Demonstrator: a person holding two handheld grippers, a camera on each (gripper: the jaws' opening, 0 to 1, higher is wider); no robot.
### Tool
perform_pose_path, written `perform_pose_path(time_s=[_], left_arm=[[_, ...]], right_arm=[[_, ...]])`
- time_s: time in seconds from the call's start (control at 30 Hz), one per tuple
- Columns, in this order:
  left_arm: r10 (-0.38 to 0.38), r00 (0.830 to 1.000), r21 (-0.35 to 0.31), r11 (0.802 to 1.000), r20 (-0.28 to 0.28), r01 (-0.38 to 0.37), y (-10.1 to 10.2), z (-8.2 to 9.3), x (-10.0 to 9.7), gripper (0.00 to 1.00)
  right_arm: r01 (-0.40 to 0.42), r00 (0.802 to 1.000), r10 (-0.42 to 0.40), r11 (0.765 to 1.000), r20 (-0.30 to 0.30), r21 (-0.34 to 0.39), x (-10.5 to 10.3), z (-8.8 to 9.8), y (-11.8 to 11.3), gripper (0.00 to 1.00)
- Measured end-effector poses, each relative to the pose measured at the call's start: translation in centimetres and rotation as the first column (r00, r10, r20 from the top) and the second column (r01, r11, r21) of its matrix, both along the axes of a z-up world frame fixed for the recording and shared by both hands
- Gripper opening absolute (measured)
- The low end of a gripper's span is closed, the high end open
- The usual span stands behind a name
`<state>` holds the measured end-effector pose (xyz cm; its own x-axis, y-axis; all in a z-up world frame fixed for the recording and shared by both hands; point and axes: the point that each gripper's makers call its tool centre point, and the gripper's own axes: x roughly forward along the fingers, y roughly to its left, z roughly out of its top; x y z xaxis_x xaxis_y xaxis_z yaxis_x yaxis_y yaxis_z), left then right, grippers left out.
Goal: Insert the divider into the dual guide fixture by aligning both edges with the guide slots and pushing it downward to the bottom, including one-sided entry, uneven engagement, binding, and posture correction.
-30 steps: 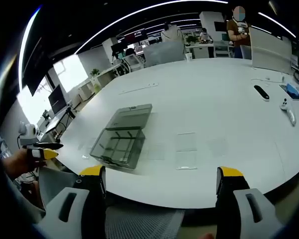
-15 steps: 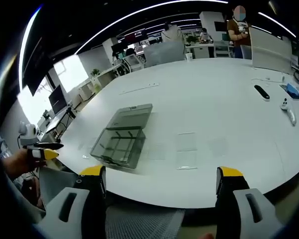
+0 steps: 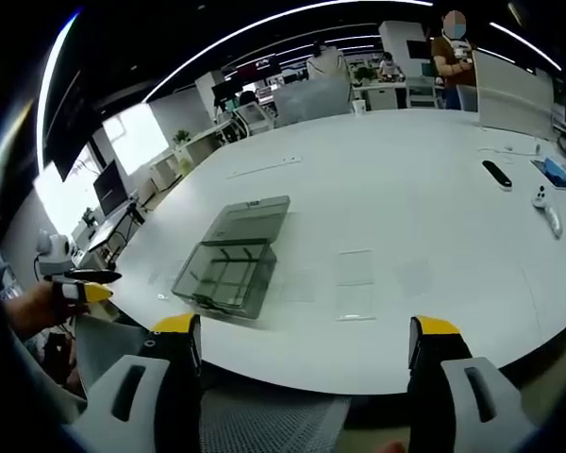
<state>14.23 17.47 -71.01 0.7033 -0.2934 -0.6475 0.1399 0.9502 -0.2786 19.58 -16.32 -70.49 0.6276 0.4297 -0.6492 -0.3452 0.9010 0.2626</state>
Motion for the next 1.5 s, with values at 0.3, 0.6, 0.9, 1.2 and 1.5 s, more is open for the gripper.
perform_pose_path(time_s=[0.3, 0.6, 0.9, 1.2, 1.5], left_arm=[[0.001, 1.000, -0.001, 1.000, -0.001, -0.001, 0.0, 0.0, 0.1, 0.96], [-0.001, 1.000, 0.000, 1.000, -0.002, 0.001, -0.1, 0.0, 0.1, 0.96], [-0.014, 1.000, 0.000, 1.000, -0.001, 0.014, -0.3, 0.0, 0.2, 0.95], [-0.025, 1.000, -0.007, 1.000, 0.012, 0.025, -0.5, 0.4, 0.6, 0.94], [-0.070, 0.995, -0.007, 0.998, 0.071, 0.070, -1.1, 1.1, 1.3, 0.88]], right_arm=[[-0.009, 1.000, 0.009, 1.000, -0.004, 0.003, -0.1, 0.0, 0.1, 0.90], [-0.017, 1.000, 0.017, 1.000, -0.007, 0.003, 0.0, -0.1, 0.1, 0.90], [-0.024, 1.000, 0.024, 1.000, -0.005, 0.005, 0.1, -0.1, 0.3, 0.89], [-0.049, 0.999, 0.049, 0.999, 0.001, 0.006, 0.2, 0.0, 0.5, 0.88], [-0.084, 0.996, 0.084, 0.996, 0.014, 0.005, 0.8, 0.2, 0.7, 0.87]])
